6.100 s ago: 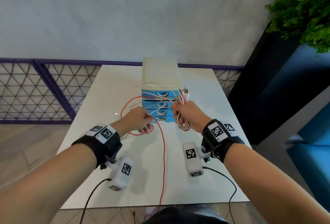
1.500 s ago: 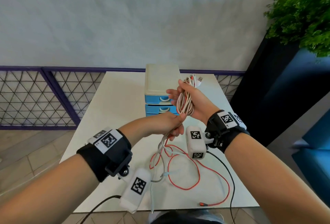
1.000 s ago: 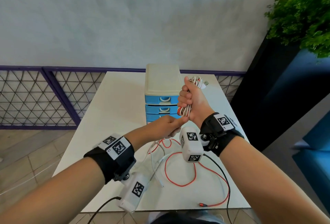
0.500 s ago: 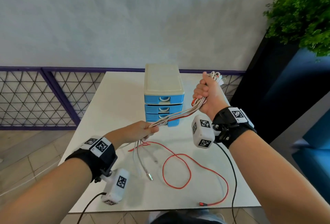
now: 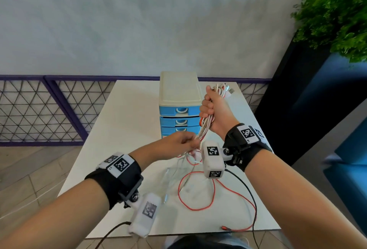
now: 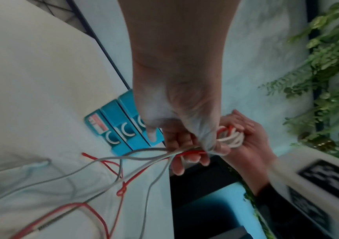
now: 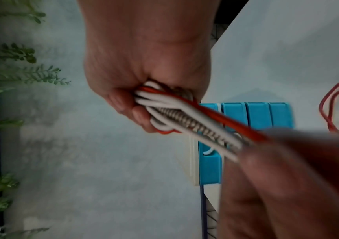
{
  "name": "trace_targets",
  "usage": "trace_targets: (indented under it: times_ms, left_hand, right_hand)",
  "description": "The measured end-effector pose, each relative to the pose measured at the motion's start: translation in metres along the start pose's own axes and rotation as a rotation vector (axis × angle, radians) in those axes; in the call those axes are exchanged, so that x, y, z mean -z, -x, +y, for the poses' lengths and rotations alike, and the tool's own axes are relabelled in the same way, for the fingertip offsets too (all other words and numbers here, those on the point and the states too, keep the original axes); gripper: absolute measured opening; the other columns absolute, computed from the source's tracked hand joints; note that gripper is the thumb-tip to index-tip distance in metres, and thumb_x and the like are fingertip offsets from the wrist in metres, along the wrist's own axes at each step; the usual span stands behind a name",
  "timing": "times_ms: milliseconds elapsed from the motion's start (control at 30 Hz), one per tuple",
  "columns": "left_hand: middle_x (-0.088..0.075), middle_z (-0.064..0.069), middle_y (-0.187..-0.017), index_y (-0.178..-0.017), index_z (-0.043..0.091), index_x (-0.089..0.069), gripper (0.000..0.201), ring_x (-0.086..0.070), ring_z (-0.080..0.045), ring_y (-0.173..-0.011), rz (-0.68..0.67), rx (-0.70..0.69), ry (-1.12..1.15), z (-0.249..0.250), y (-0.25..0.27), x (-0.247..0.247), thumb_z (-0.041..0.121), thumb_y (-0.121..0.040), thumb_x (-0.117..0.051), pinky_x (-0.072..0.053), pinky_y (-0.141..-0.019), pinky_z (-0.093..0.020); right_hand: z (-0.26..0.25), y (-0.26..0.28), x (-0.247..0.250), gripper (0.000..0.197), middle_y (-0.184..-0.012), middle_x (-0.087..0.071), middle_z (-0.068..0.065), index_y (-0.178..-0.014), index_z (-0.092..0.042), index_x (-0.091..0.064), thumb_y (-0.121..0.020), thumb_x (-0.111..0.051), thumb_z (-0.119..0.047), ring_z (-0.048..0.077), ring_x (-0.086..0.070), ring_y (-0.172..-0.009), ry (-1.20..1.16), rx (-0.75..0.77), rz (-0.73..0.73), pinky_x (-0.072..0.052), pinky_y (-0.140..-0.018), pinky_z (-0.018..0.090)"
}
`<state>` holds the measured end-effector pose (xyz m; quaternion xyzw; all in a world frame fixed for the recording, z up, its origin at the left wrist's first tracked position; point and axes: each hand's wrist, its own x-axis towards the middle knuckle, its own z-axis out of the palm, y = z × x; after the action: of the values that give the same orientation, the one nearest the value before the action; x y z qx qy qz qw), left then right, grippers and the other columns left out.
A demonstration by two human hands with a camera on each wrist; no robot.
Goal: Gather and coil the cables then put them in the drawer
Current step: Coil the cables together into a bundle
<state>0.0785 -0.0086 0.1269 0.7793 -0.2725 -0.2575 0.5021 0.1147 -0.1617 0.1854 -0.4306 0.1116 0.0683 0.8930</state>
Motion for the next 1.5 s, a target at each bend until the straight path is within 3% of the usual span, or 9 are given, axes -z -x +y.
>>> trace_targets:
  times_ms: [267,500,567,700,800,1000,1200,1400,1500]
  left_hand:
    - [-0.037,0.001,-0.065,-0.078,0.016,-0.052,0.045,-0.044,-0.013,-0.064,-0.202,0.15,0.202,-0.015,0.019,0.021,0.052,-0.095,-0.031,-0.038,-0.065,-0.021]
    - [-0.059,-0.004,-0.079,-0.076,0.023,-0.05,0.023,-0.051,-0.019,-0.078,0.123,0.026,-0.515,0.011,-0.004,0.047,0.031,-0.097,-0.045,-0.043,-0.071,-0.039]
    - [-0.054,0.008,-0.072,-0.077,0.02,-0.05,0.021,-0.052,-0.019,-0.076,0.181,-0.017,-0.645,0.02,-0.006,0.051,0.026,-0.097,-0.047,-0.04,-0.066,-0.034]
    - [-0.058,-0.002,-0.077,-0.081,0.009,-0.057,0.025,-0.053,-0.023,-0.08,0.261,-0.19,-0.919,0.031,-0.01,0.054,0.029,-0.094,-0.051,-0.042,-0.071,-0.04]
    - [-0.061,-0.004,-0.082,-0.084,0.01,-0.059,0.021,-0.052,-0.023,-0.082,0.293,-0.287,-0.921,0.035,-0.01,0.056,0.027,-0.094,-0.05,-0.042,-0.071,-0.039]
    - [-0.058,-0.006,-0.079,-0.081,0.006,-0.057,0.012,-0.044,-0.017,-0.075,0.33,-0.344,-0.826,0.037,-0.007,0.051,0.012,-0.089,-0.051,-0.038,-0.071,-0.031]
    - [-0.054,0.002,-0.073,-0.082,0.009,-0.06,0.01,-0.049,-0.015,-0.069,0.346,-0.192,-0.724,0.038,-0.002,0.052,0.014,-0.09,-0.056,-0.035,-0.061,-0.022]
    - [-0.045,-0.001,-0.057,-0.075,0.001,-0.056,0.027,-0.041,-0.014,-0.05,0.174,0.117,-0.259,0.04,-0.004,0.064,0.024,-0.087,-0.065,-0.04,-0.056,-0.03]
    - [-0.041,0.007,-0.054,-0.074,0.016,-0.052,0.024,-0.037,-0.007,-0.044,0.046,0.269,0.022,0.034,0.007,0.068,0.027,-0.095,-0.053,-0.041,-0.048,-0.019]
  right_hand:
    - [-0.012,0.003,0.026,0.039,-0.038,-0.032,-0.009,-0.063,-0.018,-0.042,-0.096,-0.054,-0.034,0.003,-0.03,-0.029,-0.101,-0.03,0.017,-0.028,-0.032,0.016]
    - [-0.007,0.012,0.031,0.032,-0.047,-0.042,-0.002,-0.067,-0.015,-0.048,-0.096,-0.056,-0.026,0.009,-0.039,-0.035,0.497,-0.04,-0.022,-0.038,-0.037,0.02]
    - [-0.004,0.016,0.03,0.029,-0.054,-0.051,0.003,-0.07,-0.011,-0.053,-0.096,-0.055,-0.023,0.012,-0.048,-0.04,0.596,-0.045,-0.042,-0.044,-0.043,0.023]
    - [0.004,0.018,0.028,0.026,-0.078,-0.066,0.012,-0.087,-0.001,-0.066,-0.096,-0.055,-0.023,0.019,-0.066,-0.066,0.735,-0.077,-0.124,-0.056,-0.063,0.026]
    - [0.007,0.018,0.026,0.033,-0.099,-0.069,0.02,-0.109,0.002,-0.063,-0.096,-0.055,-0.028,0.029,-0.068,-0.087,0.647,-0.197,-0.211,-0.056,-0.079,0.035]
    - [0.012,0.027,0.018,0.044,-0.109,-0.07,0.017,-0.111,-0.005,-0.06,-0.1,-0.038,-0.042,0.029,-0.066,-0.105,0.428,-0.452,-0.451,-0.044,-0.101,0.043]
    - [0.015,0.032,0.013,0.027,-0.064,-0.061,0.002,-0.078,-0.012,-0.062,-0.095,-0.051,-0.029,0.01,-0.059,-0.05,0.292,-0.442,-0.447,-0.053,-0.052,0.025]
    - [0.014,0.024,0.012,0.019,-0.056,-0.044,-0.003,-0.082,-0.011,-0.055,-0.098,-0.052,-0.02,0.005,-0.039,-0.042,0.528,-0.228,-0.388,-0.044,-0.046,0.02]
    - [0.002,0.016,0.021,0.011,-0.055,-0.044,-0.002,-0.086,-0.009,-0.057,-0.096,-0.055,-0.014,0.006,-0.039,-0.041,0.581,-0.062,-0.22,-0.045,-0.043,0.021]
